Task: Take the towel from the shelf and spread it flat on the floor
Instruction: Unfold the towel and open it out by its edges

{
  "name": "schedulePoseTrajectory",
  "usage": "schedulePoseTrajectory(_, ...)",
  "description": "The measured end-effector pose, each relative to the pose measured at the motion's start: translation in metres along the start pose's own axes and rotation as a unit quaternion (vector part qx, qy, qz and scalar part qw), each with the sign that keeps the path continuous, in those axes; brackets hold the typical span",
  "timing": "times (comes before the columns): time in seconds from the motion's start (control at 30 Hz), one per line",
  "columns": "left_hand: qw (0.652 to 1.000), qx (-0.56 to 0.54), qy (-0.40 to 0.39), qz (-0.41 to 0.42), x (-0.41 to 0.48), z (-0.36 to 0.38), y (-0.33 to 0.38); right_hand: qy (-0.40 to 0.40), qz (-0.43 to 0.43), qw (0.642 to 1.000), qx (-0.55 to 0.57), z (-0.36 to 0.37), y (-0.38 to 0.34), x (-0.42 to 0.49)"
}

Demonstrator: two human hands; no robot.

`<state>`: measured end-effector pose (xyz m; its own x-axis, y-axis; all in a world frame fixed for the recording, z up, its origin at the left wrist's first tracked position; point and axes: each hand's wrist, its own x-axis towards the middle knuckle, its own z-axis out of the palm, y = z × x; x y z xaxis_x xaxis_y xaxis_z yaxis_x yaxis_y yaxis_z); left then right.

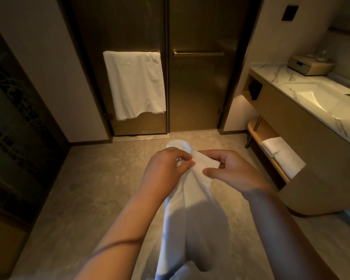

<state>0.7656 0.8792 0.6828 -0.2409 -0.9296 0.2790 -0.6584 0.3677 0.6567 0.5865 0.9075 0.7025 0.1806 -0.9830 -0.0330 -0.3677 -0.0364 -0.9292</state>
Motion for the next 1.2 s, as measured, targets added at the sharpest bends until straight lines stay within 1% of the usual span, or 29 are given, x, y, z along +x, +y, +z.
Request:
schedulePoseTrajectory(0.1,0.999,-0.019,0.023,-0.014,0.0,0.001,-0.002,-0.027,0.003,0.997,0.068,0.001,0.003,-0.004)
schedulePoseTrajectory(0.2,0.998,-0.04,0.044,-0.016,-0.001,0.002,-0.003,-0.038,0.003,0.994,0.107,0.003,0.008,-0.005)
schedulePoseTrajectory(0.37,0.995,-0.067,0.074,-0.008,-0.007,0.007,-0.001,0.01,-0.006,0.989,0.144,0.011,0.011,-0.001)
schedulePoseTrajectory(0.5,0.991,-0.116,0.066,-0.008,-0.005,0.004,0.002,0.054,-0.019,0.985,0.163,0.019,0.013,0.003)
schedulePoseTrajectory(0.67,0.987,-0.153,0.052,-0.025,-0.008,0.005,0.002,0.08,-0.052,0.987,0.126,0.027,0.007,0.008)
schedulePoseTrajectory(0.83,0.985,-0.152,0.075,-0.036,-0.011,0.009,0.001,0.097,-0.066,0.987,0.113,0.033,0.006,0.01)
schedulePoseTrajectory(1.07,0.98,-0.171,0.094,-0.033,-0.007,0.01,-0.003,0.094,-0.048,0.984,0.145,0.03,0.012,0.008)
schedulePoseTrajectory(1.2,0.982,-0.167,0.085,-0.022,-0.003,0.01,-0.005,0.156,-0.027,0.97,0.186,0.033,0.015,0.009)
